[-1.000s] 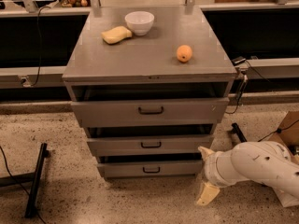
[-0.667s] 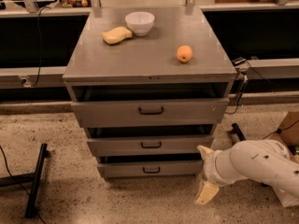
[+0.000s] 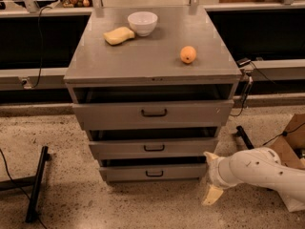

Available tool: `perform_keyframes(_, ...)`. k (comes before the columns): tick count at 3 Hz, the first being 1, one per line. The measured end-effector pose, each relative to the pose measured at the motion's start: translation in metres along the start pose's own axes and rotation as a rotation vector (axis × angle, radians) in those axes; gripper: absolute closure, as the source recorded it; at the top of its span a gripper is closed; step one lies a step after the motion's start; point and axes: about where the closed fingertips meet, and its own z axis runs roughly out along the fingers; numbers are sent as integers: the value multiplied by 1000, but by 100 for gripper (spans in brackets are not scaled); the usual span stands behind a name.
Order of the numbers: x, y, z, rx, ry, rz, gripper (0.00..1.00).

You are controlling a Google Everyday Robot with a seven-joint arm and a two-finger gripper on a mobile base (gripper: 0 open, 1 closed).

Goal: Open bottom drawer

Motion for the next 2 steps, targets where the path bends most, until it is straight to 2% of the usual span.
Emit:
perform_keyframes(1, 36, -10, 46, 7, -53, 16, 0)
perform_keyframes(2, 47, -9, 78, -3, -84, -16, 0)
